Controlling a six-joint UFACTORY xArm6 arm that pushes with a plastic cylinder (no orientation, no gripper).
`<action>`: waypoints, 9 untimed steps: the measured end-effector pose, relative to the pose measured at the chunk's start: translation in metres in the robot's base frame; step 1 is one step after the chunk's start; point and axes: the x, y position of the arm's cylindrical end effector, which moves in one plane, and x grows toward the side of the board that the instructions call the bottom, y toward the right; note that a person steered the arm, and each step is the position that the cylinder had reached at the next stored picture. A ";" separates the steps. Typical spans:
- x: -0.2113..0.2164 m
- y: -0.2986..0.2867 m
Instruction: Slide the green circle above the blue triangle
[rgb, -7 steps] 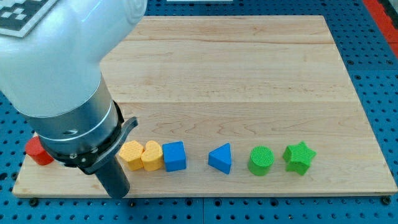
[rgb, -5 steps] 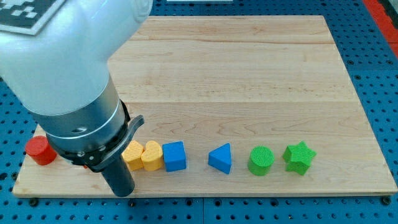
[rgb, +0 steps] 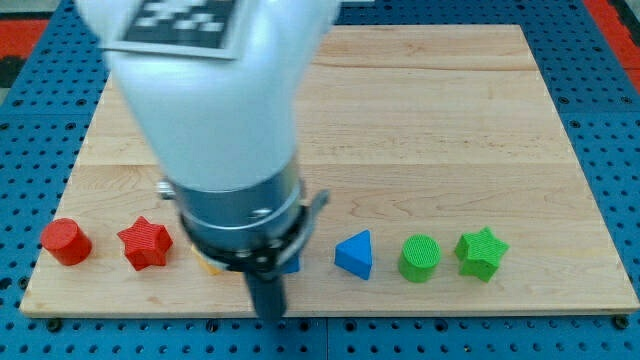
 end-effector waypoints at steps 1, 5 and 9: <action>0.000 0.056; -0.005 0.136; -0.115 0.096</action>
